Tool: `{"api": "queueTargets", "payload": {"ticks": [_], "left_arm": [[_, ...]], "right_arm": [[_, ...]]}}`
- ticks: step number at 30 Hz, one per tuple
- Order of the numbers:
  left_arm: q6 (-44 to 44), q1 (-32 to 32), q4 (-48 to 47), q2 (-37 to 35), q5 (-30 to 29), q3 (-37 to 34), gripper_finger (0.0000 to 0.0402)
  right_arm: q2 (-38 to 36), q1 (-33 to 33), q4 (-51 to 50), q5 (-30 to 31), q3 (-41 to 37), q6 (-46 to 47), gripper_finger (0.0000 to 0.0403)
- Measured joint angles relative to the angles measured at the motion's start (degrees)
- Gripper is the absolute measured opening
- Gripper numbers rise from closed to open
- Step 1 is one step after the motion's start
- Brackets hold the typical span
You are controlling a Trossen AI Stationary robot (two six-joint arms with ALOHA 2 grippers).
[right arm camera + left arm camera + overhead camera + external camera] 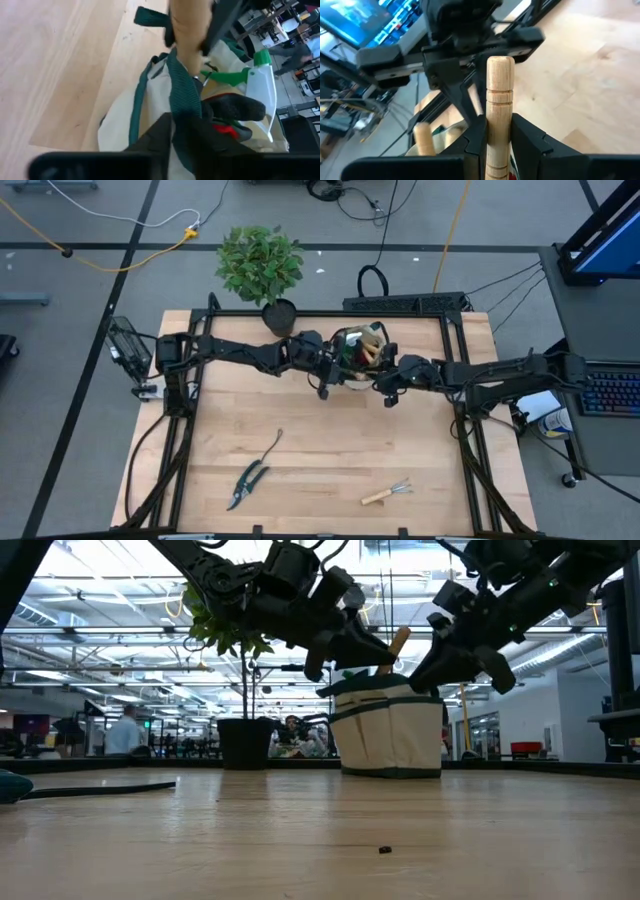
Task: Pick & Place Garden tools in Gardening bag
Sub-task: Put the brown hand rake into the light brown gardening bag
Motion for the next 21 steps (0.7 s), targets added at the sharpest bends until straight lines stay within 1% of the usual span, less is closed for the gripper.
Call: {"api": "queueTargets", "payload": {"ticks": [2, 4, 8, 10, 13, 15, 18, 21], "left_arm": [[-0.3, 0.1, 0.2, 0.0, 2.0, 0.0, 0.0067], [-0.3, 0.0, 0.2, 0.0, 3.0, 0.0, 0.0067], [-0.3, 0.0, 0.2, 0.0, 3.1, 0.0, 0.0067], [-0.4, 0.0, 0.2, 0.0, 3.1, 0.0, 0.0067], [0.1, 0.0, 0.2, 0.0, 3.2, 0.0, 0.0067], [0.7, 0.0, 0.3, 0.0, 3.2, 0.0, 0.0067], [1.1, 0.0, 1.2, 0.0, 3.2, 0.0, 0.0067], [1.2, 0.0, 1.8, 0.0, 3.4, 0.0, 0.0067]], "right_arm": [[0.2, -0.2, 0.1, 0.0, 0.0, -0.2, 0.0010], [0.3, -0.2, 1.2, 0.0, 0.0, -0.1, 0.0009], [0.3, -0.2, 6.7, 0.0, 0.0, 0.7, 0.0046], [0.2, -0.2, 7.9, 0.0, 0.0, -0.5, 0.0068], [0.2, -0.2, 7.2, -0.5, 0.0, -1.5, 0.0100], [0.2, -0.3, 6.2, -3.2, 0.0, -1.1, 0.0119], [0.2, -1.1, 5.0, -5.9, 0.0, 1.6, 0.0143], [0.2, -2.2, 4.4, -6.0, 0.0, 4.1, 0.0162]]}}
